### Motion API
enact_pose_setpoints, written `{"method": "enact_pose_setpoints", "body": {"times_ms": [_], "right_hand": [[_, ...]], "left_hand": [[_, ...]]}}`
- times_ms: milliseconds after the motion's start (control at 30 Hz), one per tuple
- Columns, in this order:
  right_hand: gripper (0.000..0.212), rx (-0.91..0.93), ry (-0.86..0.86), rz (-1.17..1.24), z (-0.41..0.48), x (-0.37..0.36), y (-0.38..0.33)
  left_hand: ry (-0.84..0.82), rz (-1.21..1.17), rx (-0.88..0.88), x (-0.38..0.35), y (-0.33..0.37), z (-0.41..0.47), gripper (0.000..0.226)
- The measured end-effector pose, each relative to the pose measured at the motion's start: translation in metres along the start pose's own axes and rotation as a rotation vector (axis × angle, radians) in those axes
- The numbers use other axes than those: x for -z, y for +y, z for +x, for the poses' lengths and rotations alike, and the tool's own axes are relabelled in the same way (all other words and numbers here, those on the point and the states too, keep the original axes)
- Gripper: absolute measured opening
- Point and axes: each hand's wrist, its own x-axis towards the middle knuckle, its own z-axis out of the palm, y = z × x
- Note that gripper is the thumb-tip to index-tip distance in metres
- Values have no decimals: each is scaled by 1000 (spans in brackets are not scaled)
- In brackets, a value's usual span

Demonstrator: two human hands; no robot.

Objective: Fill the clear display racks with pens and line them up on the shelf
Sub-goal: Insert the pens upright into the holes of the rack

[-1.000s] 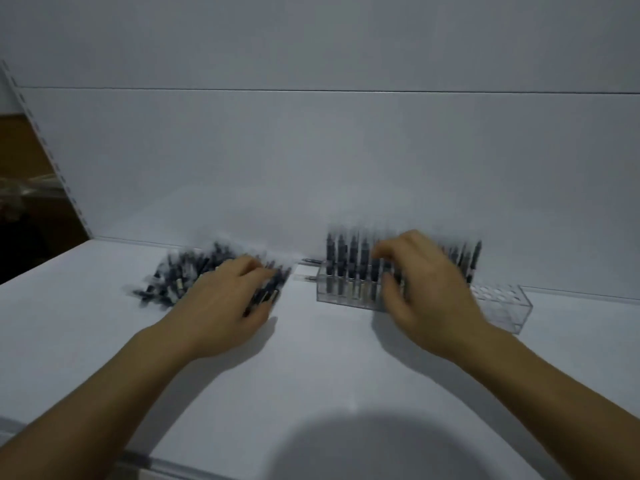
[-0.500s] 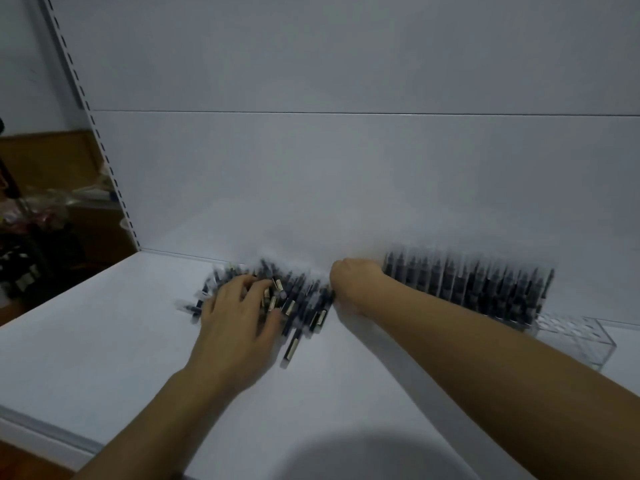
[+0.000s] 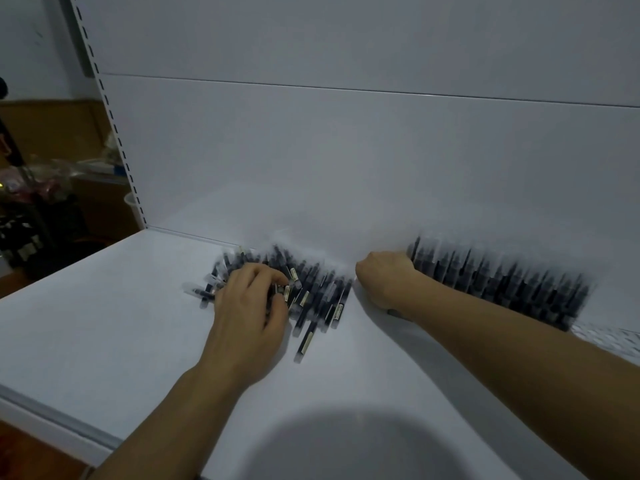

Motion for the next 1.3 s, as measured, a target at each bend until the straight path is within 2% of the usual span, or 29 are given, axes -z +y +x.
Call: {"method": "enact_pose_setpoints", "body": {"times_ms": [100,200,267,333,400,500,567,633,700,767,867,967,1067,1133,1200,1300], "right_hand": [[16,-48,72,47,-6,13,0],[12,-48,330,193,-14,36,4],[15,-18,465,391,-22,52,11],[10,0,545,700,-29,66,16],[6,27,510,1083,-39,75,16],[3,107,331,1593,-53,74,5],[2,124,281,1779,-56,66,-3],[9,83,286,1876,-55,54,-8],[29,-7,245,1890,-52,39,-11],[39,-99,200,1761,-52,19,-18],[28,-163,288,1412,-53,-8,-39],[26,-169,375,1136,-47,-32,-57],[28,-160,435,1108,-40,-46,-64],[26,-154,470,1110,-36,-52,-66],[24,-158,486,1135,-36,-54,-66],[25,-168,492,1152,-37,-55,-66]], "left_hand": [[5,-19,-19,1,2,-1,20],[32,-58,-24,3,3,0,20],[54,-126,-18,7,8,0,26],[56,-199,-27,13,15,4,34],[-20,-281,3,20,25,13,45],[-221,-354,92,28,48,36,67],[-304,-262,81,30,59,51,65],[-375,-92,50,31,60,61,47],[-418,52,74,37,52,70,23],[-401,199,144,48,37,81,22],[-443,482,323,61,8,97,27],[-533,640,569,70,-8,98,26],[-522,631,656,75,-17,94,39],[-568,581,783,74,-19,93,24],[-619,501,885,64,-23,90,34],[-530,490,855,48,-17,94,41]]}}
